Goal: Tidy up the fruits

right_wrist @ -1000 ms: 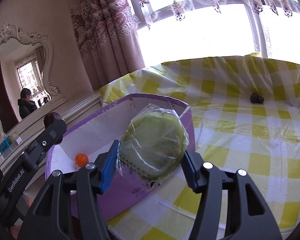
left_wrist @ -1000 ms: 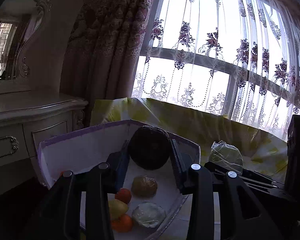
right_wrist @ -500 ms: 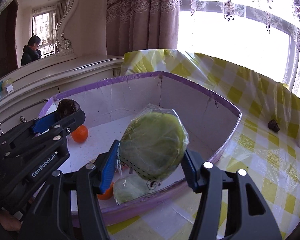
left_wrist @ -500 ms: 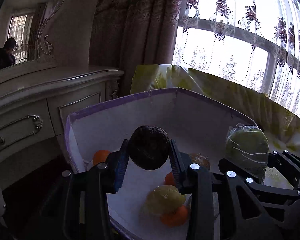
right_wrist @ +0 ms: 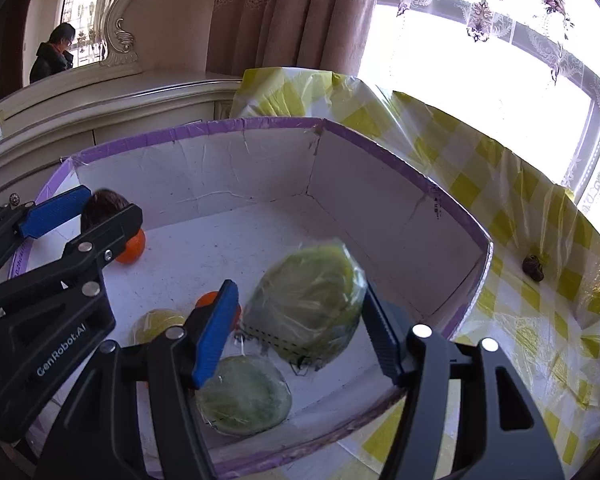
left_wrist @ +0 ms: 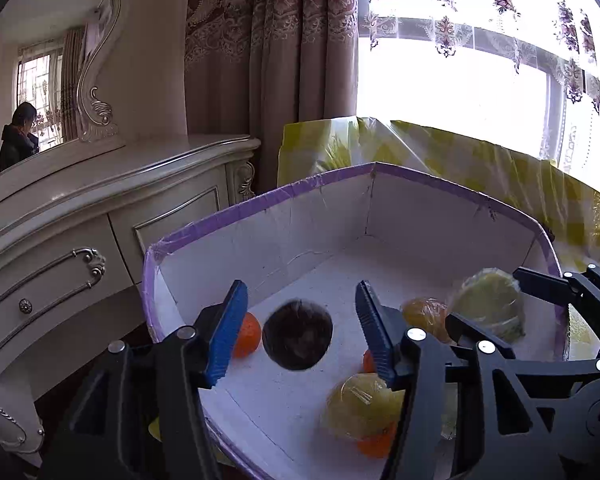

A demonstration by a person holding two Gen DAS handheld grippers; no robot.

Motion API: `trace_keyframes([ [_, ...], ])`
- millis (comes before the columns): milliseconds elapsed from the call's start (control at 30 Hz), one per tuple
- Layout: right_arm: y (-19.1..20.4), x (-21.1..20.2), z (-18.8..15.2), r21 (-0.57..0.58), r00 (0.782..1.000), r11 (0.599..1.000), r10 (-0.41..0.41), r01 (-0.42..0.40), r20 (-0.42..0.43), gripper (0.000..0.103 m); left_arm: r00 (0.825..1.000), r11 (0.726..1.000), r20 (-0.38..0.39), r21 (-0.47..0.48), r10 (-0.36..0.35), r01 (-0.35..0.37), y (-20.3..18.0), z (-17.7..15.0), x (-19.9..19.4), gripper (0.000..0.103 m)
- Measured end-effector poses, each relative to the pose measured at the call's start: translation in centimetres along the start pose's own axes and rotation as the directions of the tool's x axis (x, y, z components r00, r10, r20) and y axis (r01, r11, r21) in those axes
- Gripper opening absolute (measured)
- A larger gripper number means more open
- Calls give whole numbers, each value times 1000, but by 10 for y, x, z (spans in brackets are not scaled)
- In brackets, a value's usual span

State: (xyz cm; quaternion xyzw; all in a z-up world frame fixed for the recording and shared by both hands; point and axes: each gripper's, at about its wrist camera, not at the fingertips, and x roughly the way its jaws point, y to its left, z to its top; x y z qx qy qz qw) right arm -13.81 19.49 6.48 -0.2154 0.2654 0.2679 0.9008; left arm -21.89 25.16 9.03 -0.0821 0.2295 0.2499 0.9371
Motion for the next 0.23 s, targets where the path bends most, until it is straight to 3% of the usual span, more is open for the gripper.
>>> trace_keyframes([
  [33,1,-1,0,-9,1000,1000,-14,14,5,99,1000,1000,7,-7,12,-12,1,0,0,87],
  [233,-4,-3,-4,10,1000,1000,-17,16,24,101,999,999,34,-18,42,-42,3,0,0,88],
])
